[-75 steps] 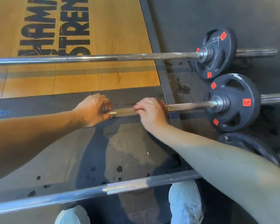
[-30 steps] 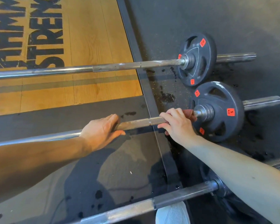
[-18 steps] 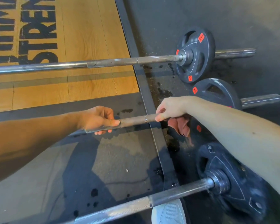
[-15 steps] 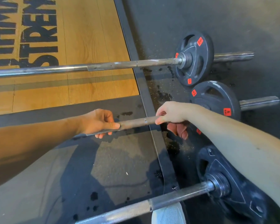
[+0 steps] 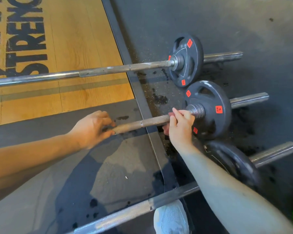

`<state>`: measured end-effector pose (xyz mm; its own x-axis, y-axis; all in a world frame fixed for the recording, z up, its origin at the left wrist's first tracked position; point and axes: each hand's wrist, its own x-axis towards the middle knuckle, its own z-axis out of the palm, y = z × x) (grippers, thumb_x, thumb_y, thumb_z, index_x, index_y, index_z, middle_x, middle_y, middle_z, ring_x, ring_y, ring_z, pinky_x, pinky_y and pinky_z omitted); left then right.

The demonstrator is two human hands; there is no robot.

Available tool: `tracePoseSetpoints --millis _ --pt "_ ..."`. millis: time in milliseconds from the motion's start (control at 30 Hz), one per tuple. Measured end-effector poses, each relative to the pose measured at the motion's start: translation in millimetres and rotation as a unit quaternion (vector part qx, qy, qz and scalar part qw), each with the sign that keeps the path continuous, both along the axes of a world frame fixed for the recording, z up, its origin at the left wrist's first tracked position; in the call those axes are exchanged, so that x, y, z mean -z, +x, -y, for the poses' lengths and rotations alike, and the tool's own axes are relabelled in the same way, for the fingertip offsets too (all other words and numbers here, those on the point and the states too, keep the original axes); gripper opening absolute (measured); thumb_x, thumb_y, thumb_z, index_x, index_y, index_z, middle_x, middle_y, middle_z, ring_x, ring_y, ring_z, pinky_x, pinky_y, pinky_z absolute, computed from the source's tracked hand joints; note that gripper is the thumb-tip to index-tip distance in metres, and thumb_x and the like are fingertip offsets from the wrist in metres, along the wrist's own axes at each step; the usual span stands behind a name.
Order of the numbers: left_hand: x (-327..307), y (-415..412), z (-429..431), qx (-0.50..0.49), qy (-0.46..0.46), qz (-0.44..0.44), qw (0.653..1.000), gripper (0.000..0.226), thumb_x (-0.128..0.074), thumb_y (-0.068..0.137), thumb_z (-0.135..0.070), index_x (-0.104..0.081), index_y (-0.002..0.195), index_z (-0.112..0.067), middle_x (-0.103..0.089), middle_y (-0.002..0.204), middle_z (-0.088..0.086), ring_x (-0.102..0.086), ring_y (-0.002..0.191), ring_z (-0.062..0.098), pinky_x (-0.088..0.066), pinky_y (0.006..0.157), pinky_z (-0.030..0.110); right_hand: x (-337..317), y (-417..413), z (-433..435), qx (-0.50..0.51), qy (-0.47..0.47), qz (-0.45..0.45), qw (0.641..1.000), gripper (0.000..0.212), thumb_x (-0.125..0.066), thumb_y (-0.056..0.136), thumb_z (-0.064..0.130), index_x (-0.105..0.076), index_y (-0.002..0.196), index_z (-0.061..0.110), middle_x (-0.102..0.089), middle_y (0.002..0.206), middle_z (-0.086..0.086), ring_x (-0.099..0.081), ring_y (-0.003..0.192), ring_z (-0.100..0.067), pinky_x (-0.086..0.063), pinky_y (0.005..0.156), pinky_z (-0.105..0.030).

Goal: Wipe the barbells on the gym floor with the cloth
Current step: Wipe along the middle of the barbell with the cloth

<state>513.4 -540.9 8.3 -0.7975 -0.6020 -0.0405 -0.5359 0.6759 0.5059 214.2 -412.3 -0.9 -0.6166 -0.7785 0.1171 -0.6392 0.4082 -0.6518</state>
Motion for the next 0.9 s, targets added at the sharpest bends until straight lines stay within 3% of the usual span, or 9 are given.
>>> tracePoseSetpoints --millis 67,233,300,400,500,567,600,733,900 --pt "0.6 -5.9 -4.8 -0.011 -0.014 -0.003 1.000 0.017 -0.076 0.088 -0.025 -0.076 0.105 -0.023 -0.065 0.099 -0.004 -0.059 0.093 0.022 -0.057 0.075 0.046 4.3 31.9 2.9 -0.028 -0.040 0.012 0.999 0.023 -0.061 0.099 0.008 -0.073 0.118 0.003 -0.053 0.119 -0.007 -0.038 0.114 -0.017 -0.049 0.086 -0.008" --pt "-2.0 -11.6 -11.2 -0.059 0.001 -0.001 0.998 0.016 -0.077 0.089 -0.017 -0.078 0.105 -0.018 -0.066 0.102 0.001 -0.058 0.098 0.027 -0.055 0.080 0.046 -2.8 29.8 8.9 -0.195 -0.041 -0.054 0.979 0.016 -0.066 0.092 0.006 -0.080 0.101 0.003 -0.065 0.101 -0.008 -0.047 0.100 -0.019 -0.033 0.094 -0.013" --pt "-5.0 -13.7 -10.7 -0.057 0.005 0.007 0.998 0.016 -0.075 0.090 -0.018 -0.078 0.107 -0.019 -0.064 0.103 0.000 -0.057 0.100 0.027 -0.053 0.082 0.042 0.3 -12.3 7.1 -0.137 -0.046 -0.074 0.987 0.018 -0.063 0.089 0.010 -0.079 0.091 0.003 -0.067 0.097 -0.013 -0.048 0.097 -0.019 -0.032 0.094 -0.012" --pt "-8.2 -16.3 -9.6 -0.059 0.022 0.019 0.998 0.016 -0.073 0.092 -0.018 -0.077 0.108 -0.021 -0.060 0.101 -0.005 -0.055 0.102 0.023 -0.051 0.085 0.040 0.7 -53.0 0.4 -0.026 0.022 -0.043 0.998 0.017 -0.063 0.096 0.008 -0.078 0.104 0.010 -0.064 0.107 -0.004 -0.058 0.099 -0.024 -0.051 0.095 -0.034" --pt "-10.8 -17.3 -6.8 -0.060 0.040 0.042 0.997 0.016 -0.072 0.093 -0.020 -0.076 0.108 -0.023 -0.058 0.101 -0.005 -0.053 0.102 0.020 -0.052 0.086 0.042 -6.3 -28.0 11.0 -0.001 0.040 -0.012 0.999 0.014 -0.070 0.087 0.000 -0.074 0.099 -0.001 -0.058 0.099 0.000 -0.058 0.095 -0.018 -0.052 0.085 -0.025" --pt "-12.0 -17.3 -6.1 -0.067 0.050 0.049 0.995 0.015 -0.073 0.092 -0.020 -0.076 0.106 -0.024 -0.058 0.101 -0.005 -0.053 0.103 0.019 -0.052 0.087 0.043 -12.2 18.1 15.5 -0.076 0.039 -0.021 0.996 0.013 -0.069 0.083 0.006 -0.077 0.093 0.005 -0.057 0.093 0.002 -0.043 0.095 -0.007 -0.033 0.089 -0.013" --pt "-11.1 -17.3 -5.8 -0.070 0.050 0.048 0.995 0.014 -0.073 0.092 -0.020 -0.076 0.105 -0.025 -0.058 0.100 -0.006 -0.053 0.102 0.019 -0.052 0.087 0.043 -11.8 38.3 16.1 -0.118 0.040 -0.032 0.992 0.014 -0.069 0.086 0.008 -0.078 0.096 0.009 -0.059 0.097 0.000 -0.041 0.097 -0.008 -0.030 0.090 -0.016" --pt "-8.4 -16.2 -7.8 -0.072 0.058 0.032 0.995 0.015 -0.073 0.091 -0.018 -0.077 0.105 -0.023 -0.059 0.099 -0.006 -0.053 0.100 0.019 -0.052 0.087 0.043 -20.3 39.6 12.1 -0.250 0.048 -0.039 0.966 0.015 -0.066 0.092 0.003 -0.079 0.098 0.007 -0.061 0.099 -0.008 -0.045 0.099 -0.015 -0.036 0.091 -0.016" --pt "-3.4 -13.1 -5.8 -0.058 0.048 0.011 0.997 0.015 -0.074 0.089 -0.016 -0.076 0.104 -0.019 -0.060 0.099 -0.001 -0.055 0.098 0.026 -0.052 0.087 0.046 -23.4 -43.2 2.9 -0.157 0.084 -0.114 0.977 0.015 -0.068 0.093 0.003 -0.079 0.096 0.012 -0.056 0.095 0.005 -0.058 0.093 -0.026 -0.054 0.082 -0.046"
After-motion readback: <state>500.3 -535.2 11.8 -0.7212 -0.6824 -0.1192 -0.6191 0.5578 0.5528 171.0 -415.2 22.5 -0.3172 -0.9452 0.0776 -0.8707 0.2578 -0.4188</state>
